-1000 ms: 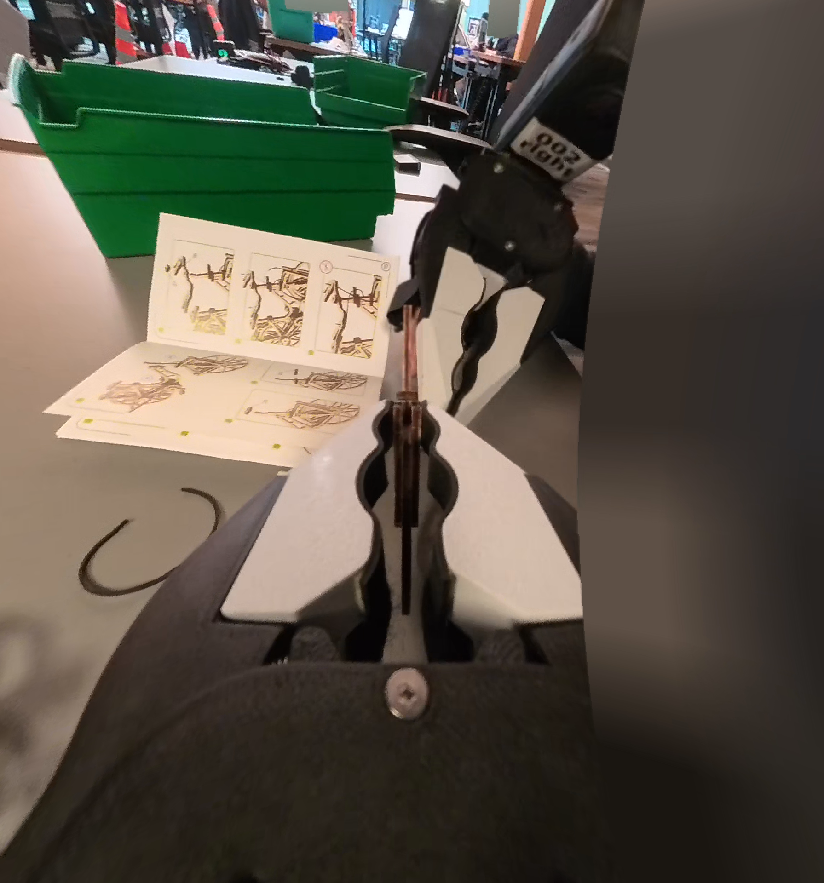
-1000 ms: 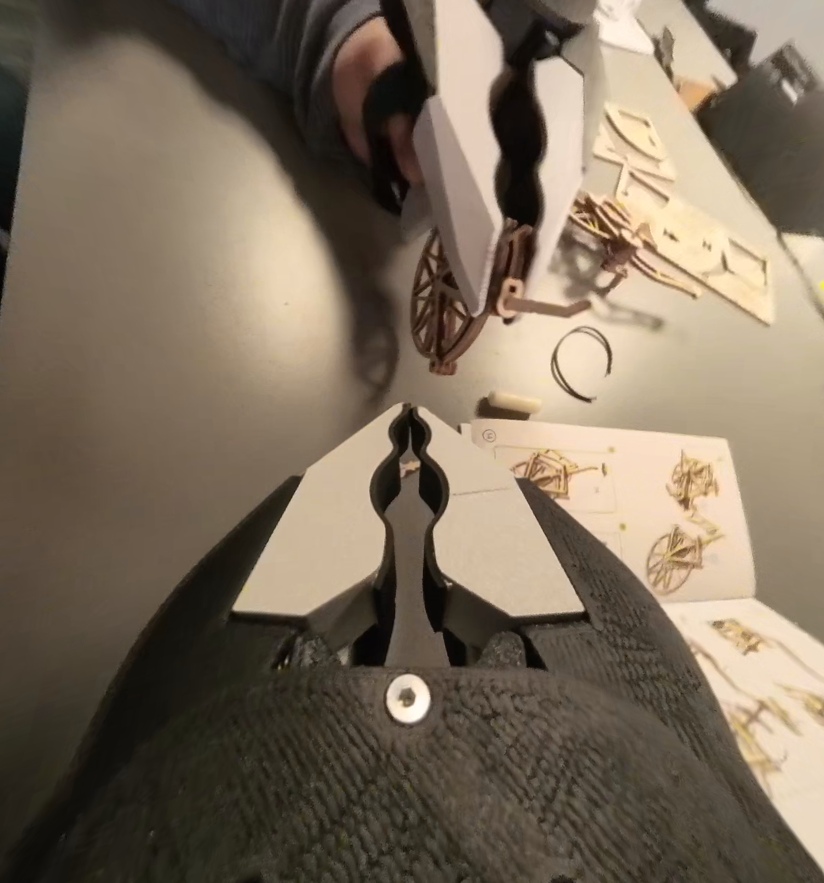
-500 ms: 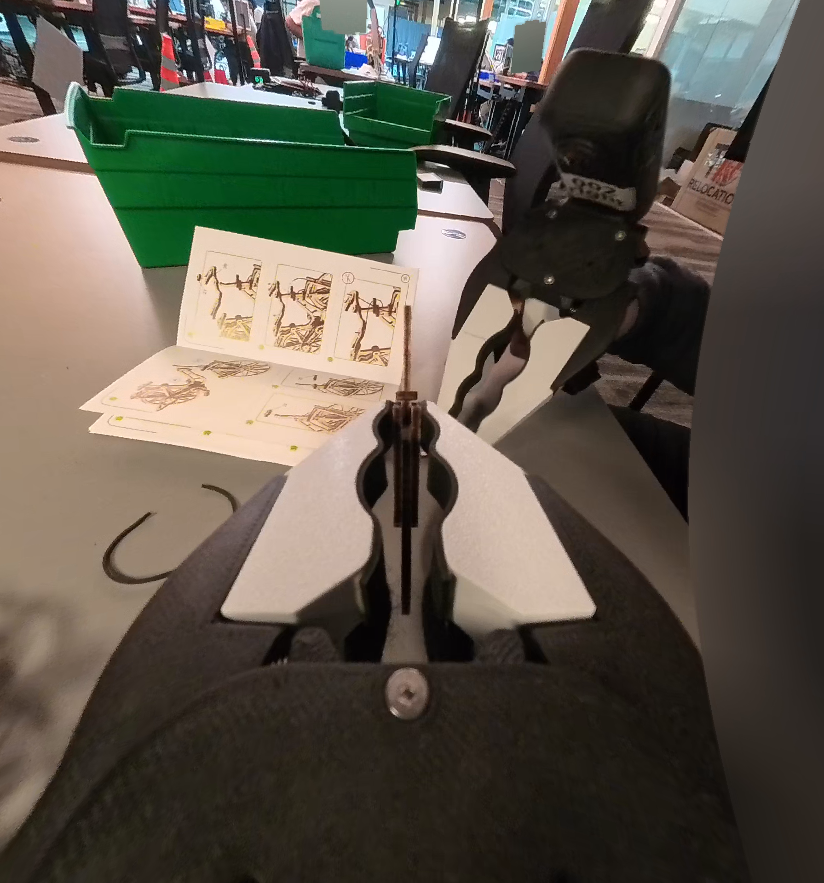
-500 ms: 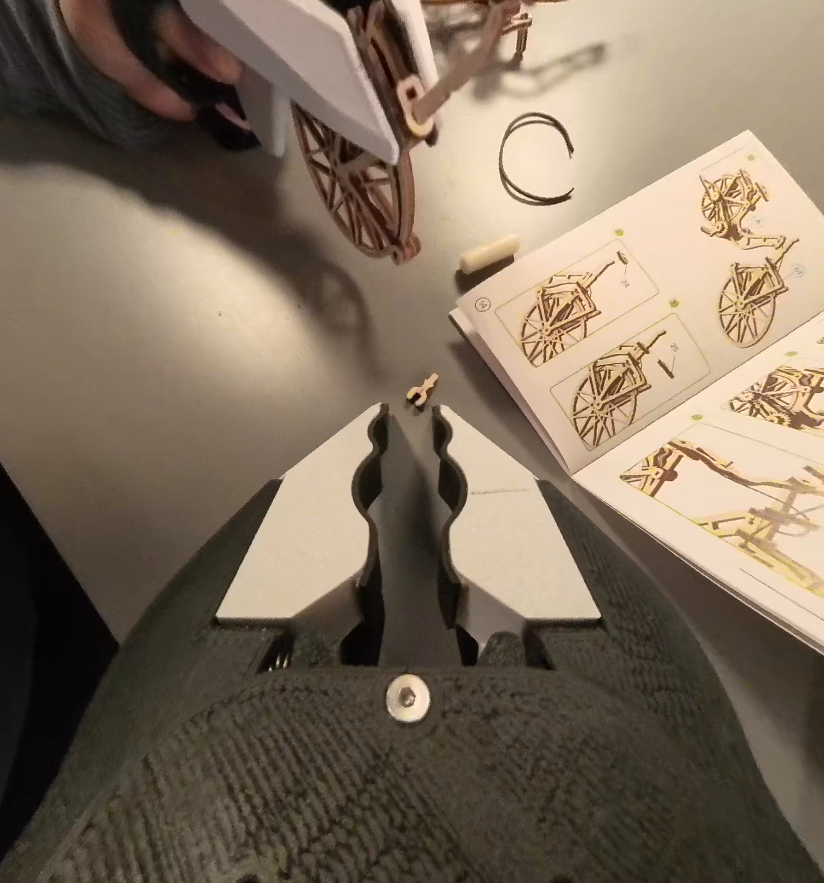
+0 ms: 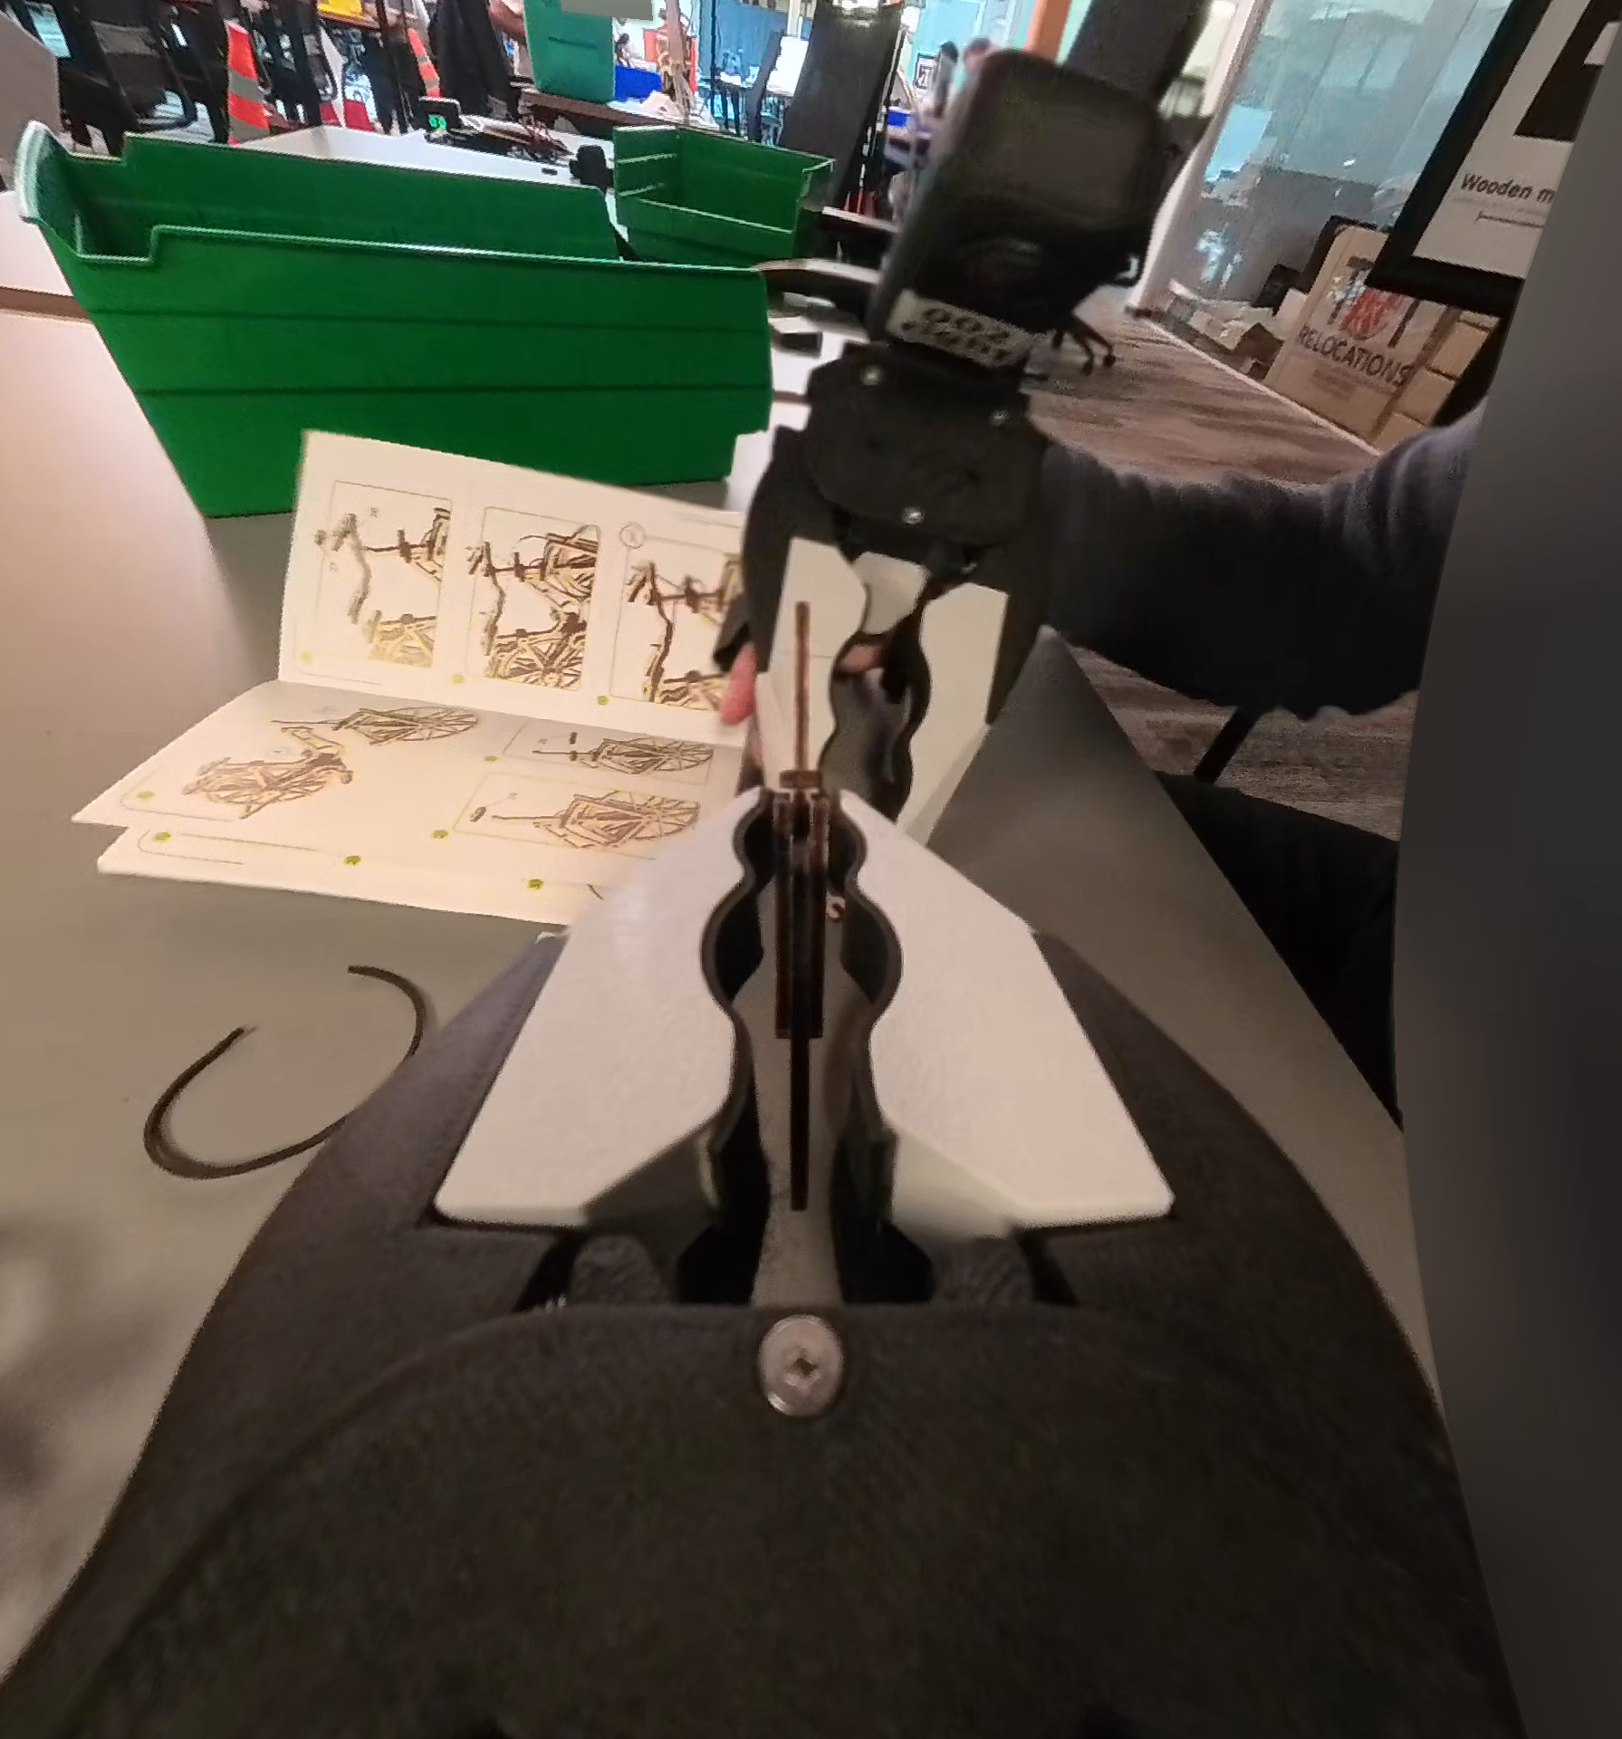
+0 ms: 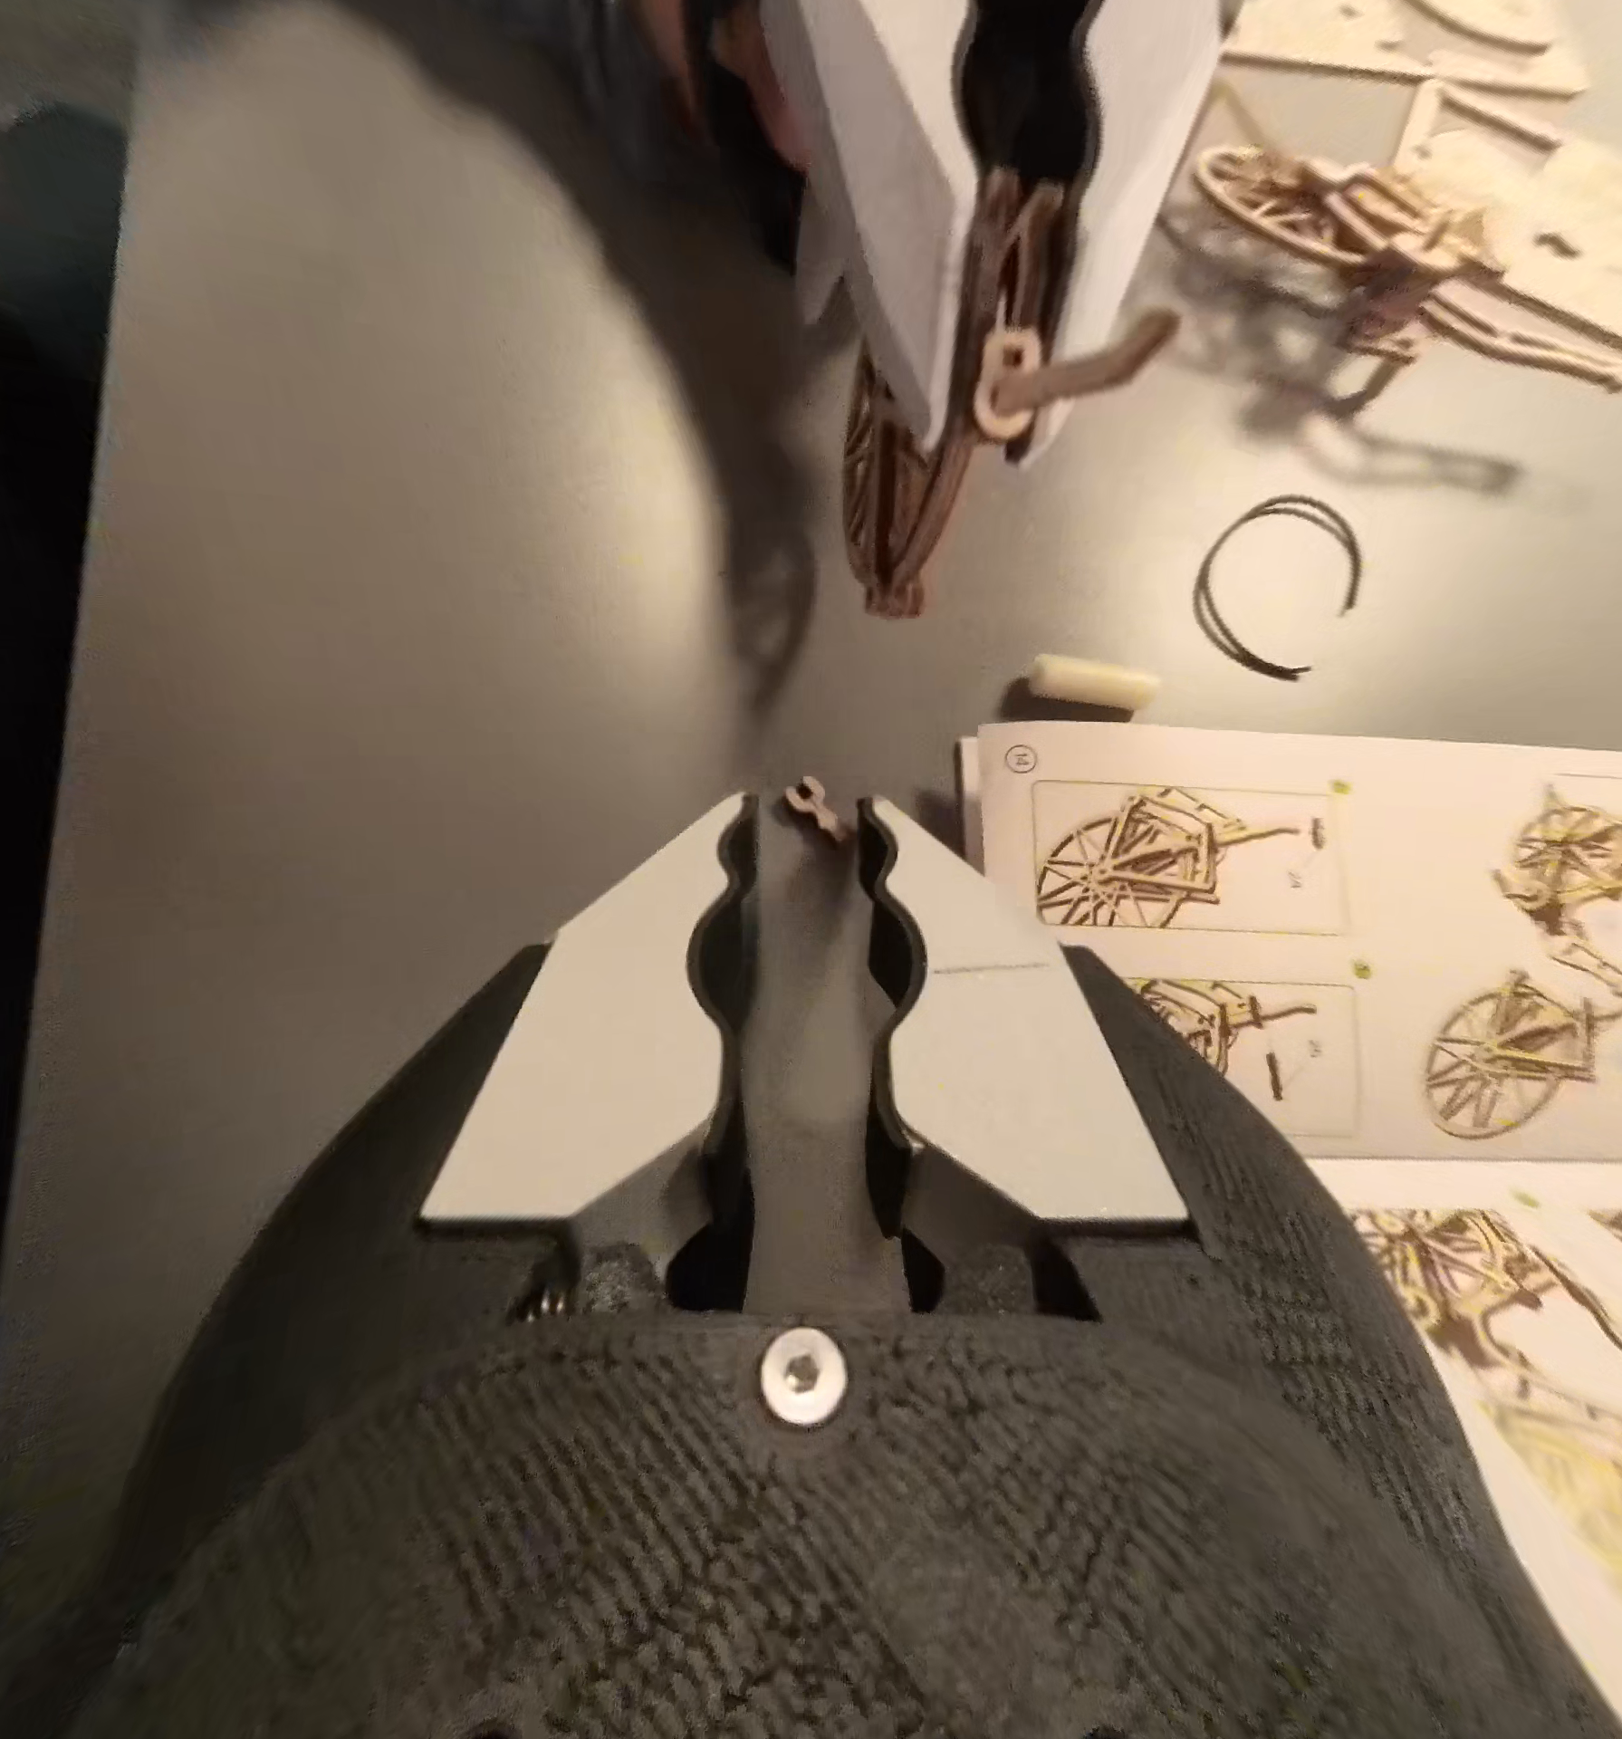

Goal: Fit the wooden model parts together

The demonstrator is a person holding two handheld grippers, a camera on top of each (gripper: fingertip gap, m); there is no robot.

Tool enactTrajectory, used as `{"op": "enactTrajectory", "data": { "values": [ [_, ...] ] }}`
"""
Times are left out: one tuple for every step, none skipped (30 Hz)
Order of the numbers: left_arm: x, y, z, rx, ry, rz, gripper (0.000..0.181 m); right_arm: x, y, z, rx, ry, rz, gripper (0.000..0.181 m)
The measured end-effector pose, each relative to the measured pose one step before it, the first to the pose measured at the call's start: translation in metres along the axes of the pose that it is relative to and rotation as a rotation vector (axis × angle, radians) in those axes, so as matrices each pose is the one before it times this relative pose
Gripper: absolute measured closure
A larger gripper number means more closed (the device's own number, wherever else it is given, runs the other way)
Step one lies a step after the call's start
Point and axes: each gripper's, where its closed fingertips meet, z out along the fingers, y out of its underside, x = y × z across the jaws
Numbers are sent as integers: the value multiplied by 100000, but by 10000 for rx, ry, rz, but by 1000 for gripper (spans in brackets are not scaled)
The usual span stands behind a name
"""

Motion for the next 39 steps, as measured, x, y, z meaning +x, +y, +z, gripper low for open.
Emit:
{"op": "enactTrajectory", "data": {
  "values": [
    [20, 23, 19, -21, 9, 7, 173, 46, 59, -50, 72, -398, -79, 162],
    [30, 38, 22, -24, 16, 17, 173, 113, -68, -100, 113, -301, -37, 162],
    [48, 37, 31, -34, 30, 14, 172, 40, 35, -31, 9, -289, -15, 162],
    [16, 41, 25, -29, 10, 6, 173, -63, 148, 69, -90, -283, 18, 163],
    [10, 14, 4, -11, 5, 7, 173, -144, 58, 94, -67, -251, 30, 166],
    [7, 0, 8, -2, 6, -2, 173, -290, -27, 64, -36, -258, -15, 170],
    [-12, 8, -7, 0, 4, -18, 173, -234, -29, 47, -46, -137, -37, 174],
    [-13, 6, 4, -4, 16, -27, 173, -158, -3, 16, -61, -65, 3, 177],
    [-20, 6, 0, -4, 15, -33, 173, -1, -1, 17, -49, 44, 30, 178],
    [-21, 4, 4, -3, 8, -32, 173, 149, -19, 45, -8, 168, 10, 178],
    [-14, -10, -8, 5, 6, -23, 173, 113, -57, 78, 20, 157, 37, 178],
    [-14, -2, -10, 9, 4, -13, 173, 29, -87, 107, 25, 104, 85, 177],
    [-4, -5, -1, 3, 2, -5, 173, -4, -74, 94, 23, 105, 91, 177],
    [-3, 0, 0, 0, 0, 4, 173, -6, -34, 49, 7, 107, 64, 177],
    [18, 12, 1, -8, 3, 8, 172, 46, 3, 14, -4, 152, 58, 178],
    [4, 19, 10, -17, 3, 7, 172, 127, -4, 27, 8, 195, 100, 180],
    [10, 15, 15, -14, 1, 8, 173, 37, -21, 17, 24, 126, 99, 180],
    [13, 10, 10, -8, 2, 9, 173, 103, -1, -6, 2, 169, -14, 181],
    [22, 8, 7, -7, 15, 9, 173, 521, -69, -67, 48, 440, -104, 181],
    [41, -9, -11, 5, 18, 15, 172, 471, -612, -226, 428, 370, -80, 181],
    [65, -22, -25, 20, 30, 29, 173, 316, -1304, -438, 858, 158, 165, 181],
    [92, -34, -27, 25, 38, 40, 173, 181, -1669, -510, 1072, 14, 267, 181],
    [131, -30, -18, 20, 67, 53, 172, 170, -1365, -405, 869, 31, 139, 181],
    [180, 10, -1, -6, 99, 58, 172, 219, -808, -256, 508, 103, -31, 181],
    [132, 59, 37, -48, 72, 41, 172, 54, -428, -114, 267, 23, -89, 181],
    [105, 71, 58, -54, 52, 43, 172, -179, -219, -22, 125, -118, -32, 181],
    [74, 17, 33, -22, 31, 39, 172, -215, -193, 13, 130, -135, 17, 181],
    [21, 15, 11, -11, 4, 15, 172, -153, -165, 3, 145, -107, 57, 181],
    [12, 1, 0, 0, 7, -3, 172, -109, -103, -41, 122, -96, 91, 181],
    [-10, 2, -8, 4, 10, -21, 172, 0, -45, -51, 92, -35, 83, 181],
    [-23, -24, -22, 19, 0, -25, 172, 46, 27, -65, 44, -6, 64, 181],
    [-43, -60, -34, 41, -11, -33, 172, 104, 165, -56, -63, 45, 42, 181],
    [-60, -54, -56, 47, -13, -48, 172, 151, 354, -21, -194, 100, -23, 181],
    [-139, -73, -54, 59, -61, -58, 172, 96, 441, 34, -308, 94, -33, 181],
    [-176, -89, -66, 76, -98, -54, 173, -29, 623, 137, -438, 32, -35, 181],
    [-135, -66, -50, 53, -68, -54, 173, -254, 666, 226, -484, -108, 46, 181],
    [-98, -30, -26, 21, -48, -41, 173, -402, 696, 260, -522, -199, 184, 181],
    [-81, -16, -23, 16, -57, -13, 173, -488, 734, 253, -583, -220, 199, 178],
    [20, 8, 6, -4, 0, 14, 173, -366, 710, 210, -553, -74, 34, 174]
  ]
}}
